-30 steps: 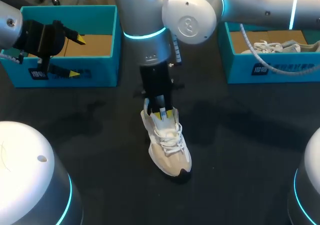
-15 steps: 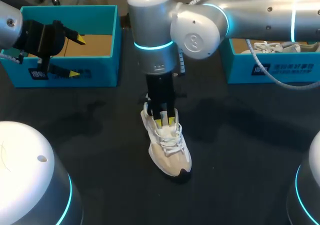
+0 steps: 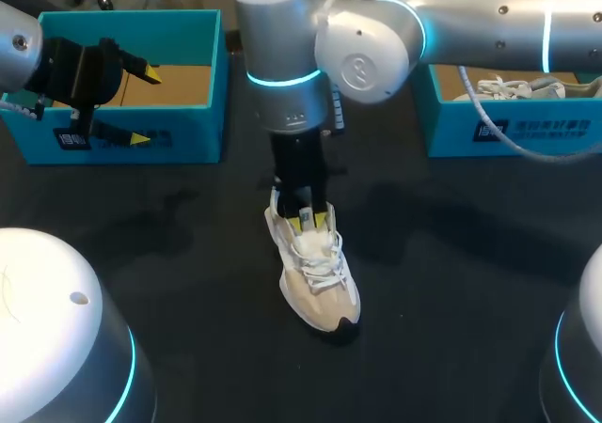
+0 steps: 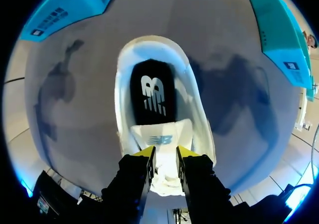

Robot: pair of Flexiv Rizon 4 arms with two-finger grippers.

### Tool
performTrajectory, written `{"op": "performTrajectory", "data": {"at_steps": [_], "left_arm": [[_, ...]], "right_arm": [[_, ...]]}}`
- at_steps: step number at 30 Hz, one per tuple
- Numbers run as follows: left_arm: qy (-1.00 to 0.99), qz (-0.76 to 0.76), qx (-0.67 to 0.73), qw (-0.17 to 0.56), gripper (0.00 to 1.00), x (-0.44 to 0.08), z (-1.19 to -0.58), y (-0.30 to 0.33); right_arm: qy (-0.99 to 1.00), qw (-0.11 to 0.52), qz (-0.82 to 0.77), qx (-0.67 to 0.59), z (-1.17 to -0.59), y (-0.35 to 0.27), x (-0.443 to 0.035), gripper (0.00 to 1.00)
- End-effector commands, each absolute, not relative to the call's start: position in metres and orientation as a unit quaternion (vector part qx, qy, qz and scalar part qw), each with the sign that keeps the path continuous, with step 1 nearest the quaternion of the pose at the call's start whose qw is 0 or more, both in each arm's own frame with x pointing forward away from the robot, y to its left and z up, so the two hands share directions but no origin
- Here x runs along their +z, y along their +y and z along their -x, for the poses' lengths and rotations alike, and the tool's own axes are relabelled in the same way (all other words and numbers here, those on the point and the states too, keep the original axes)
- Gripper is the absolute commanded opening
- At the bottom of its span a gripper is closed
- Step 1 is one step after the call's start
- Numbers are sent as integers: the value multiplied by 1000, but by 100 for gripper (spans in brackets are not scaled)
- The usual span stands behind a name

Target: Take the shoe out of the shoebox, open the shoe tongue, remove and reinsert the insole, then place the shoe into the shoebox

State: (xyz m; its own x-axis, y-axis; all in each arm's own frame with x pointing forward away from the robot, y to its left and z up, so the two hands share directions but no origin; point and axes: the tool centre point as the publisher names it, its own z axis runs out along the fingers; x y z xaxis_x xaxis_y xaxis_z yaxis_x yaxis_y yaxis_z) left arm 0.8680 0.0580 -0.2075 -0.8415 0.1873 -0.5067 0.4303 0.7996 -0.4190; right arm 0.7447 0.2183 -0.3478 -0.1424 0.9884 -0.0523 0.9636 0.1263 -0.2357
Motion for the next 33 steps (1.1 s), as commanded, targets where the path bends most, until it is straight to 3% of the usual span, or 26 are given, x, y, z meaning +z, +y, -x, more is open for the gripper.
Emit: {"op": "performTrajectory", "data": {"at_steps": [1, 9, 11, 12, 13, 26, 33], "left_arm": [[922, -167, -267, 226, 100, -207, -867, 58], [922, -167, -267, 226, 100, -207, -867, 58], [922, -167, -267, 226, 100, -207, -867, 58], [922, -167, -267, 226, 100, -207, -867, 58], [922, -167, -267, 226, 100, -207, -867, 58], [922, -167, -267, 226, 100, -207, -867, 58], [922, -167, -267, 226, 100, -207, -867, 58]], "right_arm": [[-755, 45, 648, 91, -745, 216, -340, 29], [-805, 6, 589, 74, -747, 219, -310, 45], [-829, -6, 555, 65, -750, 223, -302, 53], [-834, -24, 548, 53, -752, 226, -297, 86], [-836, -34, 546, 24, -754, 226, -292, 100], [-836, -34, 546, 24, -754, 226, -292, 100], [-912, -66, 403, 36, -756, 220, -288, 100]]}}
